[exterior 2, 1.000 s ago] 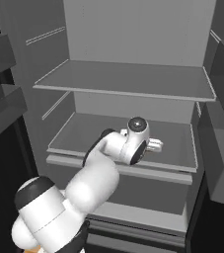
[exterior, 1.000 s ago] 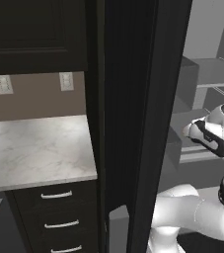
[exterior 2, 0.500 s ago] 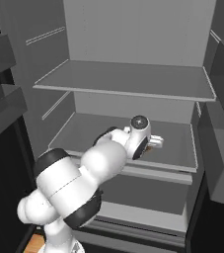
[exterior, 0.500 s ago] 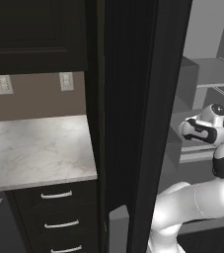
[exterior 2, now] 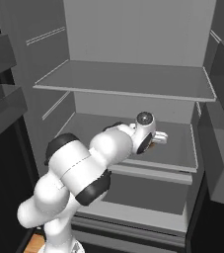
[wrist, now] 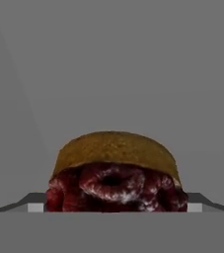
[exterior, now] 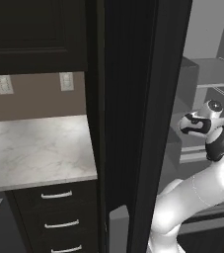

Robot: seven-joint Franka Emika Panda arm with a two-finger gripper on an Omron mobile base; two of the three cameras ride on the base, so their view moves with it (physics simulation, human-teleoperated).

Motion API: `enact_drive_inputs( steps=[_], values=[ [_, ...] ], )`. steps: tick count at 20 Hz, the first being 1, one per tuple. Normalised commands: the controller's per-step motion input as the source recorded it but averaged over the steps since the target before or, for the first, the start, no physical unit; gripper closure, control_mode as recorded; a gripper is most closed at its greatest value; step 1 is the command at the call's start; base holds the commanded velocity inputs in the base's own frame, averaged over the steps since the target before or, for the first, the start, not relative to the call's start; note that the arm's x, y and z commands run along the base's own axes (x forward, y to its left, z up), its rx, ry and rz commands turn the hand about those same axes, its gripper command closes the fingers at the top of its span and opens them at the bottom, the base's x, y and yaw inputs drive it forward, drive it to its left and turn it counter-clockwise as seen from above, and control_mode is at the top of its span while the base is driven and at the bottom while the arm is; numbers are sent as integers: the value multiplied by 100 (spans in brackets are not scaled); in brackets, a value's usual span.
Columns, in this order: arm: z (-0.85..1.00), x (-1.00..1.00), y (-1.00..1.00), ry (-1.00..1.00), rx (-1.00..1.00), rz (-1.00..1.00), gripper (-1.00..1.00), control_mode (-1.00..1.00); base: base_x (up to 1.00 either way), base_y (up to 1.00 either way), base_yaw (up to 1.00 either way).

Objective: Take the cakes from the fridge and place them on the empty tray on the dining counter.

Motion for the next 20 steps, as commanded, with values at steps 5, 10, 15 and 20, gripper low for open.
enact_drive_inputs(
  steps=[5, 10, 15, 20],
  values=[
    [-78, -36, -15, 14, 0, -3, 100, -100, 0, 0, 0],
    [-16, -84, -18, -1, 0, 0, 100, -100, 0, 0, 0],
    [34, -100, -25, -3, 1, 0, 100, -100, 0, 0, 0],
    [98, -100, 4, -3, 0, 1, 100, -100, 0, 0, 0]
  ],
)
